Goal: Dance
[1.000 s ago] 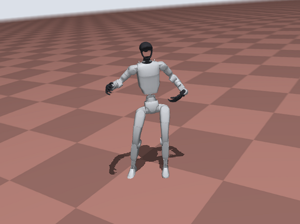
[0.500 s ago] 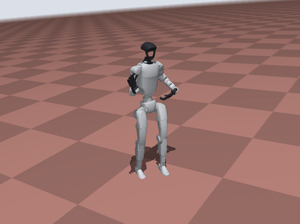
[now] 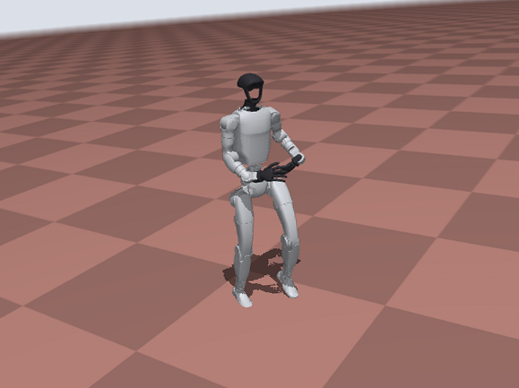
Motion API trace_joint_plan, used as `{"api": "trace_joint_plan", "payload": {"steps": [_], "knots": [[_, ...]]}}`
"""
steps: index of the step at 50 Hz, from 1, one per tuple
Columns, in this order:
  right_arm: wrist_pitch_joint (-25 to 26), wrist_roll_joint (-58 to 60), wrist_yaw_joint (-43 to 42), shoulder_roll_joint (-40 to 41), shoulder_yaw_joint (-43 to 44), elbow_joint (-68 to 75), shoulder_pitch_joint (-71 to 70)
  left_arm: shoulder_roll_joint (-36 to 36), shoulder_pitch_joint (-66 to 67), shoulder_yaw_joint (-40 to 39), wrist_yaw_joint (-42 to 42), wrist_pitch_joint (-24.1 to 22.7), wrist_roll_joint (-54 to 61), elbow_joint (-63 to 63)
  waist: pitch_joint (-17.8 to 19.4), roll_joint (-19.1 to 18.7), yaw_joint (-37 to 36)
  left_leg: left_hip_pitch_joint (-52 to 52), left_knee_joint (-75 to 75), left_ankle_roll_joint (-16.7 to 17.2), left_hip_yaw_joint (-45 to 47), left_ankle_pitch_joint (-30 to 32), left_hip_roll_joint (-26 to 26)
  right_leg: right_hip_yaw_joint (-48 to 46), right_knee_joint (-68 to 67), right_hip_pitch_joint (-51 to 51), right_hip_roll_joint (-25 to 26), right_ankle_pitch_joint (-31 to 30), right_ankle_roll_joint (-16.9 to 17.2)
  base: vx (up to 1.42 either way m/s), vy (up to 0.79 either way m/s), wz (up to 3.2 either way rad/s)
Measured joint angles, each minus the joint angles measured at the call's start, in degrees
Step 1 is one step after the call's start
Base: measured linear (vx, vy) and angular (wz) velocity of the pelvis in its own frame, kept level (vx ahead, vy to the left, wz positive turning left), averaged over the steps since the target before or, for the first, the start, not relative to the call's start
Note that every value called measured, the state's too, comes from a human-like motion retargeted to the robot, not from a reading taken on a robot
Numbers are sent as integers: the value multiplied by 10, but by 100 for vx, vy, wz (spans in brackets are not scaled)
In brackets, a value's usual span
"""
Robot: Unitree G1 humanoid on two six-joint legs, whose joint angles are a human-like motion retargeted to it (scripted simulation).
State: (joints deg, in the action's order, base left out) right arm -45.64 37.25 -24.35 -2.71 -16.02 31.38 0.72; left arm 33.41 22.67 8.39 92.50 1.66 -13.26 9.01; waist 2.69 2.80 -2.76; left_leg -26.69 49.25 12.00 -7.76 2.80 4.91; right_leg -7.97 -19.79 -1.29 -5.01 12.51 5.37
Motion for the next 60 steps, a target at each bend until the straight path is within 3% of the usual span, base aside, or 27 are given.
{"api": "trace_joint_plan", "payload": {"steps": [5,6,8,11,15,17,20,22,26,30,33,35,37,42,43,45,48,50,52,53,55,58,60], "knots": [[112,57,-74,60,-20,-134,-137,27,-45,42,0,-4,10,0,3,22,-11,-59,-34,-141,-3,-110,-69,-21,13,-5,-10,2,11,3,-18,83],[138,74,-83,57,0,-174,-160,28,-50,43,0,-2,14,4,4,22,-15,-56,-76,-147,-5,-121,-83,-27,21,-2,-9,0,13,13,-19,76],[184,109,-101,43,54,-258,-198,28,-54,40,0,0,20,11,9,22,-23,-39,-171,-143,5,-143,-113,-42,37,8,-11,-7,21,22,-17,74],[222,140,-139,5,166,-376,-223,18,-48,16,0,4,21,23,22,24,-39,11,-304,-113,-5,-153,-115,-55,65,36,-24,-21,38,34,-13,54],[214,118,-174,-46,335,-491,-204,-2,-32,-43,0,6,27,38,39,24,-51,86,-393,-78,-12,-166,-86,-74,103,85,-49,-41,64,43,-7,25],[201,89,-188,-71,427,-531,-169,-13,-19,-76,0,9,25,49,55,-2,-54,119,-412,-39,12,-134,-95,-74,111,120,-41,-49,68,64,0,-3],[193,54,-215,-86,541,-565,-106,-37,2,-116,0,15,25,70,61,-36,-39,137,-397,17,-23,-74,-89,-55,123,160,-37,-75,79,67,1,-13],[206,62,-233,-70,589,-568,-67,-53,20,-131,0,16,22,85,50,-52,-20,129,-361,11,-9,-36,-84,-59,123,176,-45,-97,83,66,6,-23],[239,75,-283,-17,614,-549,4,-69,50,-153,0,14,16,108,24,-81,-6,123,-283,-53,25,-49,-73,-33,85,170,-69,-141,64,60,14,-89],[232,80,-383,30,594,-499,69,-62,62,-162,0,23,32,122,17,-117,-27,154,-234,-98,71,-79,-81,20,-9,127,-88,-177,7,45,21,-188],[222,72,-433,48,566,-430,119,-53,61,-159,0,39,37,129,20,-137,-21,180,-230,-127,105,-96,-85,42,-105,71,-97,-206,-55,26,16,-173],[210,64,-425,48,542,-375,154,-44,57,-152,0,42,36,130,22,-144,-8,193,-238,-142,125,-102,-85,32,-167,28,-112,-230,-101,10,10,-147],[184,62,-359,28,518,-315,193,-33,51,-142,0,45,21,123,24,-144,4,197,-247,-156,154,-103,-81,17,-211,-15,-125,-231,-126,-3,9,-135],[101,-17,-102,-54,443,-183,292,32,66,-158,0,27,-82,-18,14,-127,32,183,-294,-172,212,-93,-54,35,-199,-95,-70,-130,9,-15,1,-127],[93,-40,-50,-67,430,-163,310,53,79,-175,0,18,-106,-70,12,-123,36,185,-308,-174,224,-90,-49,31,-186,-105,-59,-116,13,-17,-3,-141],[79,-72,42,-78,406,-128,338,79,108,-210,-46,-3,-154,-166,12,-113,37,194,-336,-178,252,-85,-37,7,-145,-111,-45,-98,8,-16,-3,-152],[53,-111,135,-70,373,-86,365,64,139,-243,-186,-8,-223,-261,21,-81,42,217,-372,-184,283,-83,-7,2,-66,-102,-18,-136,-19,-14,-1,-147],[31,-135,169,-52,347,-59,373,21,132,-235,-286,16,-258,-286,29,-67,52,239,-393,-190,294,-88,4,59,-33,-102,36,-107,-108,-10,-2,-154],[13,-150,181,-31,324,-35,370,-37,88,-191,-382,42,-260,-275,37,-53,45,254,-399,-193,327,-101,8,28,-43,-90,6,-96,-65,-15,-5,-179],[6,-150,181,-16,319,-25,365,-71,52,-156,-434,41,-256,-254,44,-45,56,260,-395,-193,326,-107,11,56,-59,-95,10,-98,-44,-19,-6,-101],[4,-138,161,13,321,-20,347,-156,-40,-80,-528,-11,-259,-185,53,-24,75,264,-379,-191,334,-122,17,158,-87,-114,48,-117,-23,-26,-5,-60],[9,-144,150,48,314,-11,300,-265,-192,5,-682,-99,-280,-64,45,-4,79,243,-346,-190,380,-151,9,89,-124,-149,-6,-139,-17,-31,-4,-117],[10,-165,173,62,297,-11,276,-315,-289,40,-812,-157,-300,-13,33,14,94,228,-331,-190,410,-166,7,124,-143,-172,20,-165,29,-27,-18,-117]]}}
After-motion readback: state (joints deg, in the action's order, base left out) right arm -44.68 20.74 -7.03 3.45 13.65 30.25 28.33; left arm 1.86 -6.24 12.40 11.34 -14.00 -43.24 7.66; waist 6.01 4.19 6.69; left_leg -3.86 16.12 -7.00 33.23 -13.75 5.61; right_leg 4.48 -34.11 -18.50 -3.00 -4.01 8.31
